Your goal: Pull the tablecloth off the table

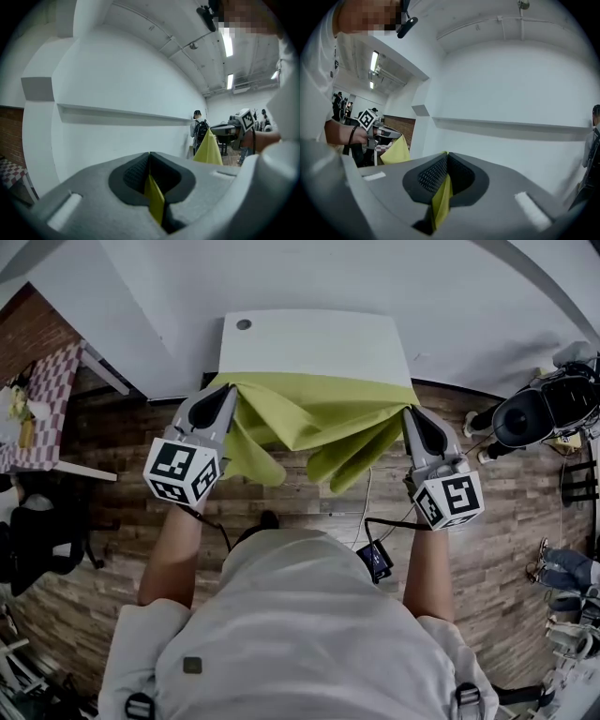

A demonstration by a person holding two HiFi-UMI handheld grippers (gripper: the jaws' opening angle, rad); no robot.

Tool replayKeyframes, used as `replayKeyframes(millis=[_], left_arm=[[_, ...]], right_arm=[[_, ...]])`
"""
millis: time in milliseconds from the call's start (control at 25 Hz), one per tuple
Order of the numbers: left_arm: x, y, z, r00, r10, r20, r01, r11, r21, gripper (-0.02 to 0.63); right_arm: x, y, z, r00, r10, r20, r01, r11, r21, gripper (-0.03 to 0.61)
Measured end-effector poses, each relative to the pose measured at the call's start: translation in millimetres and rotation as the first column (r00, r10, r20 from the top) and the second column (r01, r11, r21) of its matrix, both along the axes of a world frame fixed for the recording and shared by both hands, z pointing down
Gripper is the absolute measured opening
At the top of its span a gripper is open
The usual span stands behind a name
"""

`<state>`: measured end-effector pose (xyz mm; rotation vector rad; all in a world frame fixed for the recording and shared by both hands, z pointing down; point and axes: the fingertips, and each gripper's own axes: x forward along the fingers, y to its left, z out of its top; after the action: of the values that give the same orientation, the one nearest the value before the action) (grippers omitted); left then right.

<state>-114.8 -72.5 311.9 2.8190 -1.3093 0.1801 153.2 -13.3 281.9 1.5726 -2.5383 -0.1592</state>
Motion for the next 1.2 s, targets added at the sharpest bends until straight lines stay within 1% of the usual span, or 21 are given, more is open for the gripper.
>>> replayKeyframes(millis=[200,400,640,840,1040,1200], left_arm=[[44.0,49.2,-10.1,1.000,-0.020,0.002,0.020,1.000,0.021,0.005],[79.7,101.3,-10.9,0.999,-0.049,0.004,0.048,0.998,0.027,0.005],[108.4,153.4,-9.6,0.997,-0.077,0.015,0.077,0.997,0.027,0.005],[114.1,187.5,-8.9,0.994,-0.103,0.022,0.103,0.995,0.019,0.005],[98.9,206.1,-8.4,0.994,-0.109,0.029,0.109,0.994,0.013,0.005],[88.9,210.6,-10.7,0.996,-0.092,0.018,0.091,0.996,0.012,0.005]], right_arm=[[29.6,39.1,-8.4,0.998,-0.064,0.003,0.064,0.998,0.021,0.012],[61.6,81.8,-9.2,0.994,-0.107,0.007,0.107,0.994,0.029,0.012],[87.6,125.2,-8.0,0.989,-0.149,0.012,0.148,0.988,0.036,0.012],[93.5,152.7,-4.6,0.984,-0.179,0.022,0.179,0.983,0.031,0.013],[78.9,168.3,-0.1,0.982,-0.188,0.028,0.188,0.982,0.020,0.013],[67.2,173.1,2.7,0.984,-0.176,0.033,0.176,0.984,0.011,0.013]])
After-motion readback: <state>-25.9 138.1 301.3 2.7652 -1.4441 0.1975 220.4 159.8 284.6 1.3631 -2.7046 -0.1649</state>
